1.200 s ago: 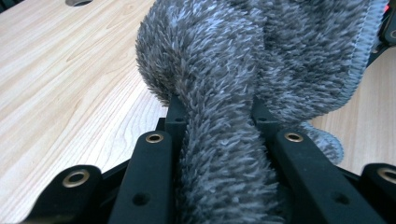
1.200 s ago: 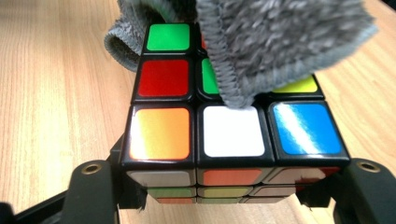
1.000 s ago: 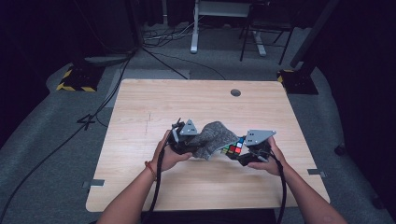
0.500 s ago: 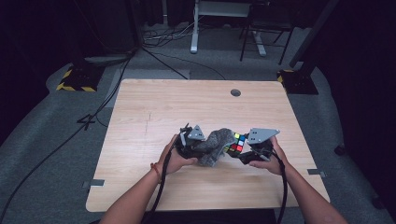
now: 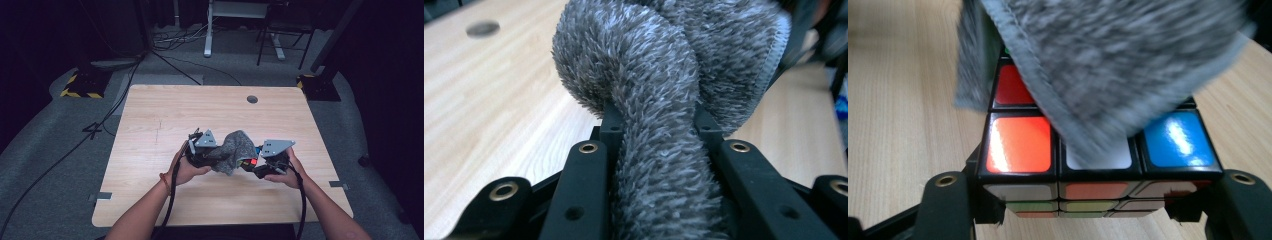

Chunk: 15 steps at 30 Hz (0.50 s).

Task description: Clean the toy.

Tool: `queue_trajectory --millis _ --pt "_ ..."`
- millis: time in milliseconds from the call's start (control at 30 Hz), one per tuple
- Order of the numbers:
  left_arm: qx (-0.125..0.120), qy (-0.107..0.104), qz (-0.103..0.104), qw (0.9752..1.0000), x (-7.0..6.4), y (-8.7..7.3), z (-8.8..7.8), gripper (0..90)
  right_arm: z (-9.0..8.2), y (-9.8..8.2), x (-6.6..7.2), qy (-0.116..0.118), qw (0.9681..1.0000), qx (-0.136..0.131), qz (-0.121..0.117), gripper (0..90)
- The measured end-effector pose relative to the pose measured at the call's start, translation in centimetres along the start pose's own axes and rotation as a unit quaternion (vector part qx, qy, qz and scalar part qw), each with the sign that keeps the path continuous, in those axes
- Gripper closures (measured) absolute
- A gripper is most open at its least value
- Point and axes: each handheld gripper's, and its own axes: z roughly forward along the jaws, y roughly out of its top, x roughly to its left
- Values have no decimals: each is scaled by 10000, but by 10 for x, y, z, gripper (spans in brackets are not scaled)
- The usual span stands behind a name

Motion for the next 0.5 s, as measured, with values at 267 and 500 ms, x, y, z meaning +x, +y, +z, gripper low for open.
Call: queue_trajectory --millis 267,500 --pt "29 194 -54 9998 3 -3 1 687 7 4 8 184 9997 -124 -101 339" --pt "725 262 74 9970 2 -16 21 687 -4 7 5 130 9994 -325 -85 339"
